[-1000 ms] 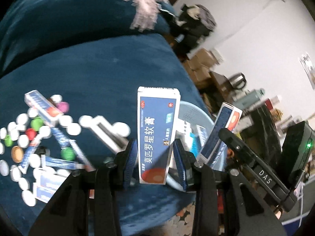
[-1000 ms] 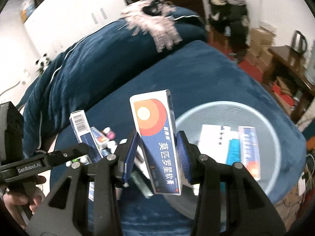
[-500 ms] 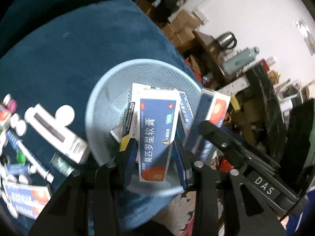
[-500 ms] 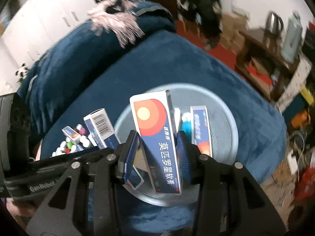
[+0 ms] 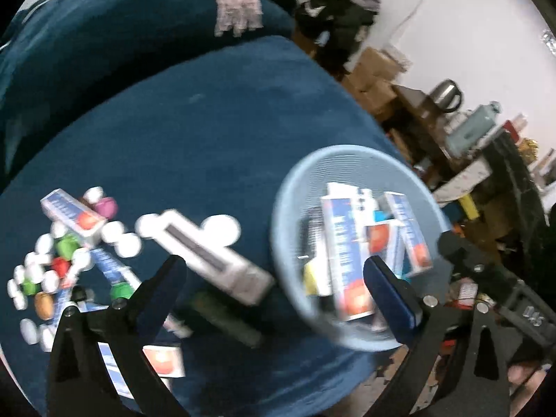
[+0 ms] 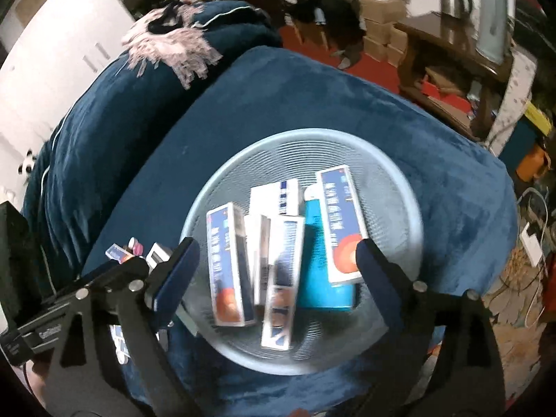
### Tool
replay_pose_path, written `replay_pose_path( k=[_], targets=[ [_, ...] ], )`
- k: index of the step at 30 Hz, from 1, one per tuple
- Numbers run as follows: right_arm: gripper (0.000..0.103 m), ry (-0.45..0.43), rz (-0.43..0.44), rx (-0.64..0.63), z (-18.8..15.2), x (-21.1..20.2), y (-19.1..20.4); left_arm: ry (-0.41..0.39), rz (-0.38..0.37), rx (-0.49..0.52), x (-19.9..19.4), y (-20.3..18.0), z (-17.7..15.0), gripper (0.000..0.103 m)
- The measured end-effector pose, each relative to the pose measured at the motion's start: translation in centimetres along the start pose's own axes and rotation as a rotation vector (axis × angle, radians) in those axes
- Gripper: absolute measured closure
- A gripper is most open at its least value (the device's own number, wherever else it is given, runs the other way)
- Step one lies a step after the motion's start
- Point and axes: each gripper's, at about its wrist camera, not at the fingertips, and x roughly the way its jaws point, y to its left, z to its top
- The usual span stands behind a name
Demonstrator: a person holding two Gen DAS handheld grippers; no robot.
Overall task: Organize objects
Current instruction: 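Move both grippers back over the pile of caps and boxes, then grasp the white-grey box in right gripper while left grasps blue barcode box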
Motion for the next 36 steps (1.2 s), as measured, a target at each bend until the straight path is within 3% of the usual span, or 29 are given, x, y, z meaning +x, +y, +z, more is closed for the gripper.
replay_pose_path(
  k=[6, 9, 15, 20, 27, 30, 32, 34, 36],
  targets=[
    [0.003, 0.035, 0.030, -0.164, -0.9, 1.8, 6.6, -0.042, 0.066, -0.081, -2.7, 6.5, -0.9, 0.001],
    [0.001, 0.079, 0.068, -0.272, -1.4, 3.4, 10.9, -0.053, 0.136, -0.128, -3.7, 9.9, -1.4, 0.001],
    [0.001, 0.194, 0.136, -0.410, -2.0, 7.7, 17.0, -0.048, 0.186, -0.270, -4.9, 17.5, -3.1, 0.001],
    [0.002, 0.270, 0.060, -0.521, -3.2, 12.5, 20.8, -0.040, 0.213, -0.372, -5.0, 23.1, -4.2, 0.001],
    [0.008, 0.401, -0.094, -0.643, -4.9, 18.3, 20.7, -0.011, 0.195, -0.420, -3.8, 26.0, -4.8, 0.001],
    [0.016, 0.422, -0.126, -0.677, -5.1, 19.3, 20.3, 0.003, 0.190, -0.420, -3.0, 26.4, -4.7, 0.001],
    [0.038, 0.456, -0.141, -0.704, -5.6, 19.8, 19.9, 0.012, 0.190, -0.434, -2.3, 26.9, -4.5, 0.001],
    [0.054, 0.484, -0.139, -0.721, -6.2, 20.0, 19.5, 0.018, 0.190, -0.459, -1.6, 27.3, -4.4, 0.001],
    [0.057, 0.476, -0.124, -0.721, -6.2, 19.5, 19.3, 0.018, 0.186, -0.491, -0.6, 27.7, -4.0, 0.001]
  ],
)
